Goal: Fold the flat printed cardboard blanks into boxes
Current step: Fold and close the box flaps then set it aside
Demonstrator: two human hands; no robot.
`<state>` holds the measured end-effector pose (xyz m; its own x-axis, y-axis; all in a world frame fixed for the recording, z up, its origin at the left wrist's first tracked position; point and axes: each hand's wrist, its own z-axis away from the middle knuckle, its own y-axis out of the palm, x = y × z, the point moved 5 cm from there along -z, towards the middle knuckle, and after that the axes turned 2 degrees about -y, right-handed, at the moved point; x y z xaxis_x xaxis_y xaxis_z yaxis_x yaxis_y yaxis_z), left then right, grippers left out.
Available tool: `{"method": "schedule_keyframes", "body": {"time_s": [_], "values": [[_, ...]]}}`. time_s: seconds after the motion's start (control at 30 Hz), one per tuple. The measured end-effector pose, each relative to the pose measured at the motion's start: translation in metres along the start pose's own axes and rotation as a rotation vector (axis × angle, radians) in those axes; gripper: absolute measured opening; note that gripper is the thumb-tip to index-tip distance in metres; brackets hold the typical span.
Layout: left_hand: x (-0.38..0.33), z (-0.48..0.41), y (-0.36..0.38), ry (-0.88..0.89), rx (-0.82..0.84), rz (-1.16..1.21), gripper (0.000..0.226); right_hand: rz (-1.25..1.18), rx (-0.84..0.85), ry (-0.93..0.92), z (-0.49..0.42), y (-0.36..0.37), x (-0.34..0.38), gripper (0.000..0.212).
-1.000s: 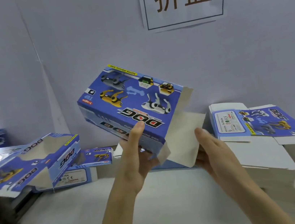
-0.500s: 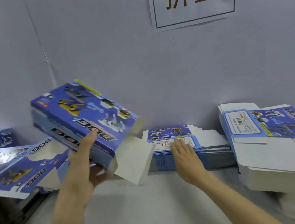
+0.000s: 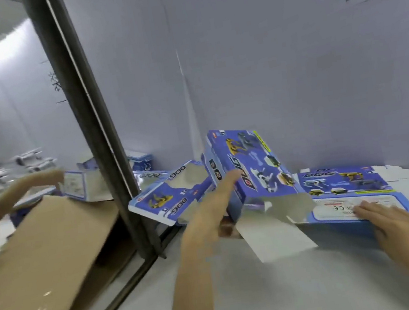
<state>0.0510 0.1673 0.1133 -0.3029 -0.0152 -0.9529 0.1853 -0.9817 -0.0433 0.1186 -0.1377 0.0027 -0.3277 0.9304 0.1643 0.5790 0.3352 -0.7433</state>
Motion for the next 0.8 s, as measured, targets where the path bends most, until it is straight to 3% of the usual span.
{"method": "schedule_keyframes", "body": {"time_s": [0.07,0.13,0.2,0.27,0.3,0.37,0.43,0.5,0.57,0.63,0.67,0.73,0.8], "values": [[-0.022,-0.007,-0.042,0.05,-0.148,0.026,0.111,-0.021,0.02,0.056,0.001,0.002,0.0,0.055],[-0.055,-0.019,-0.079,0.119,-0.229,0.134,0.082,-0.038,0.043,0.106,0.002,0.005,-0.001,0.052],[-0.093,-0.031,-0.104,0.207,-0.191,0.374,0.06,-0.053,0.016,0.09,0.003,0.004,0.004,0.051],[-0.123,-0.048,-0.117,0.315,-0.167,0.598,0.065,-0.05,-0.018,0.057,0.002,0.002,0.01,0.05],[-0.13,-0.055,-0.116,0.335,-0.172,0.582,0.07,-0.047,-0.03,0.046,0.003,-0.001,0.012,0.049],[-0.123,-0.064,-0.097,0.353,-0.111,0.281,0.072,-0.051,-0.054,0.028,0.003,-0.004,0.015,0.049],[-0.095,-0.073,-0.074,0.38,-0.088,-0.314,0.07,-0.062,-0.047,0.005,0.004,-0.003,0.014,0.049],[-0.055,-0.085,-0.062,0.319,-0.218,-1.038,0.086,-0.086,-0.022,0.006,0.003,-0.002,0.012,0.049],[-0.02,-0.086,-0.058,0.122,-0.452,-1.516,0.091,-0.102,-0.013,0.011,0.003,-0.004,0.011,0.051],[-0.001,-0.077,-0.049,-0.016,-0.556,-1.66,0.074,-0.121,0.002,0.023,0.004,-0.007,0.013,0.051],[0.002,-0.076,-0.044,0.009,-0.557,-1.682,0.064,-0.129,0.009,0.033,0.005,-0.007,0.012,0.051],[-0.007,-0.076,-0.037,0.236,-0.567,-1.694,0.041,-0.129,0.024,0.062,0.006,-0.007,0.01,0.051],[-0.036,-0.064,-0.049,0.404,-0.603,-1.432,0.022,-0.129,0.049,0.09,0.006,-0.007,0.008,0.051]]}}
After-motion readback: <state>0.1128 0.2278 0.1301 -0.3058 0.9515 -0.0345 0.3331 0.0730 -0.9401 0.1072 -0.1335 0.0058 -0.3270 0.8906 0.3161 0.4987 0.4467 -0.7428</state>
